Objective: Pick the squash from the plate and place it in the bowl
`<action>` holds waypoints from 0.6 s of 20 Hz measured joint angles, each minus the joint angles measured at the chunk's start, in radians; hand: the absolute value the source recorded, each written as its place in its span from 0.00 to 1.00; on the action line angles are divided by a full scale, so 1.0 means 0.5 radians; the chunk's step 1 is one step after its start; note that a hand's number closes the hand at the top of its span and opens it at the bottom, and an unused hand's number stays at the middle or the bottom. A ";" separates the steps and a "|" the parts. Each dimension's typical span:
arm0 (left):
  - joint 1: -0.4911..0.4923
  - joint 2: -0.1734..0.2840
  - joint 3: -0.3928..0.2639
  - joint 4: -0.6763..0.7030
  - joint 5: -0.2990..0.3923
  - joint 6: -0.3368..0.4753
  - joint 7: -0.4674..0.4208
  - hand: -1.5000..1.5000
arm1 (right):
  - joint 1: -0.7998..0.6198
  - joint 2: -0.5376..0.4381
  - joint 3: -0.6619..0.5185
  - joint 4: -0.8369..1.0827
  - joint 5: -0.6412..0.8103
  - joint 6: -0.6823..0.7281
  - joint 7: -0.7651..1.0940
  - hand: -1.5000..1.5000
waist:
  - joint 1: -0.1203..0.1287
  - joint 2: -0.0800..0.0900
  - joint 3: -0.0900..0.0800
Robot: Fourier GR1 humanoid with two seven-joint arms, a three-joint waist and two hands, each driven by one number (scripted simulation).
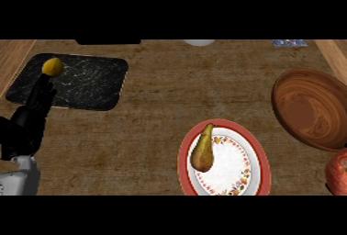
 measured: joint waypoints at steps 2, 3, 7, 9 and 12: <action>-0.009 -0.004 0.004 0.012 0.007 -0.015 -0.011 0.50 | -0.067 0.001 -0.082 0.104 -0.063 0.041 -0.019 1.00 | 0.011 0.002 0.000; 0.005 -0.013 0.004 0.028 0.001 -0.016 -0.040 0.50 | -0.112 -0.007 -0.125 0.157 -0.116 0.069 -0.017 1.00 | 0.016 0.004 0.000; -0.042 -0.009 0.014 0.066 0.002 -0.032 -0.037 0.50 | -0.327 -0.031 -0.189 0.491 -0.215 0.124 -0.084 1.00 | 0.033 0.008 0.001; -0.059 -0.007 0.015 0.056 0.008 -0.046 -0.021 0.50 | -0.427 -0.018 -0.161 0.662 -0.184 0.112 -0.134 1.00 | 0.040 0.009 0.000; -0.060 -0.018 0.002 0.041 -0.011 -0.039 -0.013 0.50 | -0.606 0.013 -0.079 0.979 -0.083 0.049 -0.241 1.00 | 0.052 0.012 0.001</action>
